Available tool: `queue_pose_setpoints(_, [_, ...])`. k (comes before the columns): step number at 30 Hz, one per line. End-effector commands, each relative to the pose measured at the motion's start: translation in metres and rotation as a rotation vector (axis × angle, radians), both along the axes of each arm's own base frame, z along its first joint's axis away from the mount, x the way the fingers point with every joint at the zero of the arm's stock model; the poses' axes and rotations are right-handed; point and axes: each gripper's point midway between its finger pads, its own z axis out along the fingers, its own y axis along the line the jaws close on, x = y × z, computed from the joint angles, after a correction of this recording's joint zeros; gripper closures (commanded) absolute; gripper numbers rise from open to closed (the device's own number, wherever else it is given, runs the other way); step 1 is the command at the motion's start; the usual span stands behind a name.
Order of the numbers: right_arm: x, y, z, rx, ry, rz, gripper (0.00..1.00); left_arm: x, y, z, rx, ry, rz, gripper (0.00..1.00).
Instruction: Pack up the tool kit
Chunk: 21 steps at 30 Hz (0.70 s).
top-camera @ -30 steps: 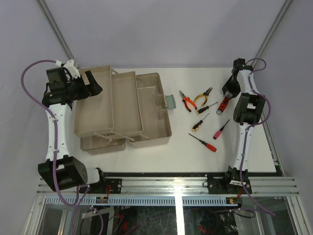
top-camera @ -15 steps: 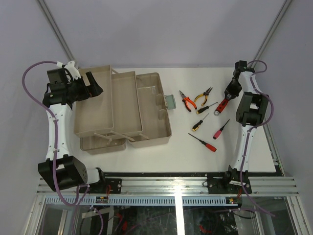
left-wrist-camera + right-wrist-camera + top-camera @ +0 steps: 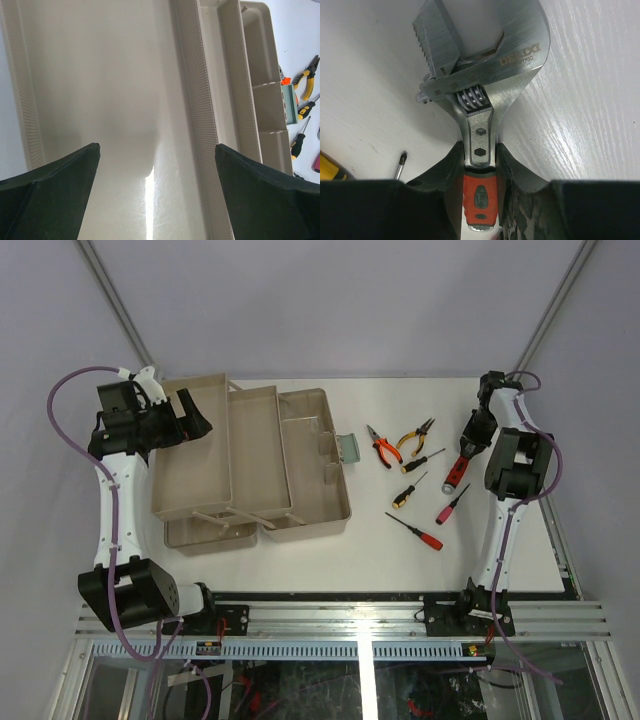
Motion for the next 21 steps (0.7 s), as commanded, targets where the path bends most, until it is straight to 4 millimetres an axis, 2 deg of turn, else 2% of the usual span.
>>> queue_pose_setpoints(1, [-0.074, 0.007, -0.033, 0.029, 0.302, 0.066, 0.82, -0.008, -0.004, 0.007, 0.008, -0.026, -0.031, 0.03])
queue_pose_setpoints(4, [-0.086, 0.011, -0.043, 0.040, 0.319, 0.066, 0.85, -0.009, -0.006, 0.007, 0.005, -0.029, -0.036, 0.03])
queue_pose_setpoints(7, [-0.091, 0.013, -0.050, 0.049, 0.317, 0.068, 0.99, -0.009, -0.006, 0.008, 0.002, -0.031, -0.037, 0.03])
queue_pose_setpoints(11, [-0.086, 0.015, -0.044, 0.052, 0.257, 0.067, 1.00, -0.010, -0.007, 0.010, -0.002, -0.034, -0.041, 0.03])
queue_pose_setpoints(14, [-0.071, 0.021, -0.027, 0.084, 0.165, 0.068, 1.00, -0.010, -0.008, 0.012, -0.009, -0.036, -0.040, 0.03])
queue_pose_setpoints(21, [-0.023, 0.031, 0.045, 0.136, -0.068, 0.081, 1.00, -0.009, -0.008, 0.014, -0.007, -0.041, -0.041, 0.03])
